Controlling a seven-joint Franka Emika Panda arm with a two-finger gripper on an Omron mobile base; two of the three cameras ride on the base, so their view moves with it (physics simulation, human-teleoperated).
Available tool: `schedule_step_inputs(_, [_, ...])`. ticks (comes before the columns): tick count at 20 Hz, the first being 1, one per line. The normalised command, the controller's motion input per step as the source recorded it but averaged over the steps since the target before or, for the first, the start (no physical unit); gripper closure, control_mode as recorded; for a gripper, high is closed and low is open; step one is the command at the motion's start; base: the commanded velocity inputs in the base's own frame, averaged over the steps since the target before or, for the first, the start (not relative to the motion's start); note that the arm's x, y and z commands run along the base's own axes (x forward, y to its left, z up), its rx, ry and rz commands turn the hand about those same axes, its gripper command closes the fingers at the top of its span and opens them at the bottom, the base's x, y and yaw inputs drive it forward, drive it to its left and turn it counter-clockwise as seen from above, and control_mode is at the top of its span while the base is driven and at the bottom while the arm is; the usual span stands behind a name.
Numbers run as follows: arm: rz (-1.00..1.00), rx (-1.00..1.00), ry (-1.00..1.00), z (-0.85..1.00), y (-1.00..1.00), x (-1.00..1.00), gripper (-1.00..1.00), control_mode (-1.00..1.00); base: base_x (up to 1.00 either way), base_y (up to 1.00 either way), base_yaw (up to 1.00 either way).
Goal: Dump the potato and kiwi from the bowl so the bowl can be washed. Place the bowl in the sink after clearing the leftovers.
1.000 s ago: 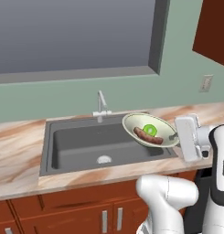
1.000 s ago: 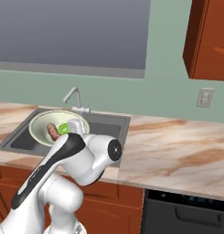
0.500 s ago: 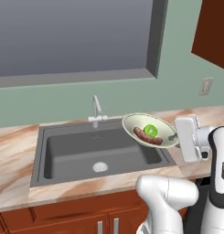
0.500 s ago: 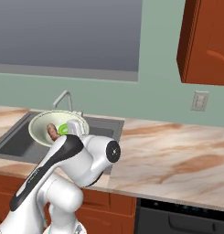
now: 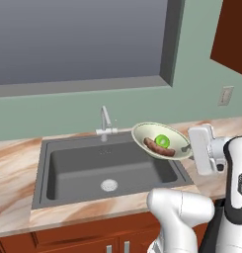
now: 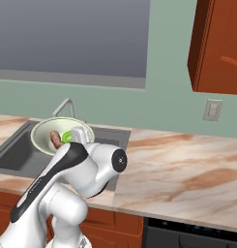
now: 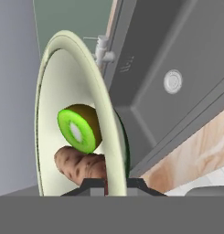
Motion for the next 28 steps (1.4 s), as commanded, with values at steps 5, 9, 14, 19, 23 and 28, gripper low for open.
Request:
schedule_step_inputs(5, [0.0, -0.06, 0.06, -0.14, -0.19, 0.46, 1.0, -1.0, 0.0, 0.0, 0.0])
schedule_step_inputs(9, [0.0, -0.09, 0.13, -0.16, -0.27, 0.59, 1.0, -1.0, 0.0, 0.0, 0.0])
schedule_step_inputs(14, [0.01, -0.15, 0.19, -0.32, -0.2, 0.5, 1.0, -1.0, 0.0, 0.0, 0.0])
schedule_step_inputs(19, [0.07, -0.15, 0.2, -0.53, -0.16, 0.17, 1.0, -1.0, 0.0, 0.0, 0.0])
schedule_step_inputs(23, [0.02, -0.01, 0.06, -0.11, 0.0, 0.08, 1.0, -1.0, 0.0, 0.0, 0.0])
schedule_step_inputs(28, [0.0, 0.0, 0.11, -0.07, 0.02, 0.0, 1.0, -1.0, 0.0, 0.0, 0.0])
